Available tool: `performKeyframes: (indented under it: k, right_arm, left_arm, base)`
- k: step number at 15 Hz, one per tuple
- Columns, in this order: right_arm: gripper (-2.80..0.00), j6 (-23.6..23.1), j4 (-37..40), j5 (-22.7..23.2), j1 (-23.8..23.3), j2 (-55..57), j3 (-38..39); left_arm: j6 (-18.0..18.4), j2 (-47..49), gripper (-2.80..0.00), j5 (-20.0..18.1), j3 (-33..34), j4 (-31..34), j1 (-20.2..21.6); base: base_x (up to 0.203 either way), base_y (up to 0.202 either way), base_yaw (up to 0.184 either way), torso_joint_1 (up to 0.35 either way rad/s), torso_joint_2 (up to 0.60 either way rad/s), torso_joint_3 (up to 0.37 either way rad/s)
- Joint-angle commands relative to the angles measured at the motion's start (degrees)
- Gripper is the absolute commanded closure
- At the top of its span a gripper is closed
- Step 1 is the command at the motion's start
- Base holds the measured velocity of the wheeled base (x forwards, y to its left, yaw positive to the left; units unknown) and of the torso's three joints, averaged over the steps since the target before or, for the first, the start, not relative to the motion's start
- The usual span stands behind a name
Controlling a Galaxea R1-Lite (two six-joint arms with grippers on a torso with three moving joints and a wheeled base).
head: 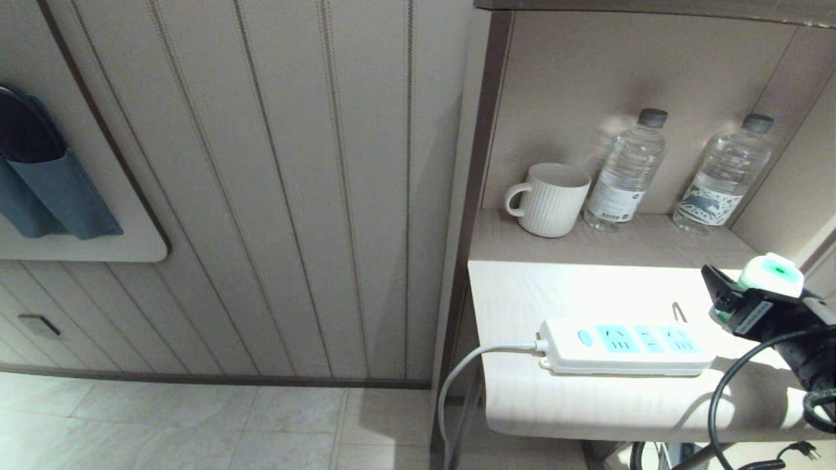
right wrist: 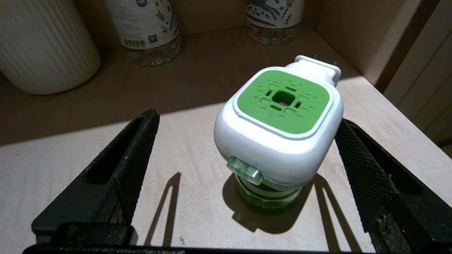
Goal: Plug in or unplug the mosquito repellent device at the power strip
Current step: Pick up the mosquito repellent liquid
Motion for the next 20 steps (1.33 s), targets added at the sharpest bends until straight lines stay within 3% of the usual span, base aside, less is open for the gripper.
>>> performKeyframes:
  k: [1,18,19,20]
  right_arm:
    - [-2.8,0.7,-0.7,-0.1,-0.3,1.7,-0.4]
    - [-2.8,1.0,-1.1,-0.3,-1.8,3.7,-2.8]
    - [0.0,1.1,-1.2,-0.3,-1.8,3.7,-3.0]
    - [0.0,1.3,-1.4,-0.5,-1.8,3.7,-3.4]
  left_arm:
    - [0.0,0.0,0.0,0.0,0.0,-0.1,0.0]
    - [0.0,0.0,0.0,0.0,0.0,-0.1,0.0]
    - [0.0,0.0,0.0,0.0,0.0,-0.1,0.0]
    - [0.0,0.0,0.0,0.0,0.0,-0.1,0.0]
  base:
    - [0.0,0.0,0.0,0.0,0.0,0.0]
    - [0.0,0.0,0.0,0.0,0.0,0.0]
    - [0.0,0.0,0.0,0.0,0.0,0.0]
    - [0.0,0.0,0.0,0.0,0.0,0.0]
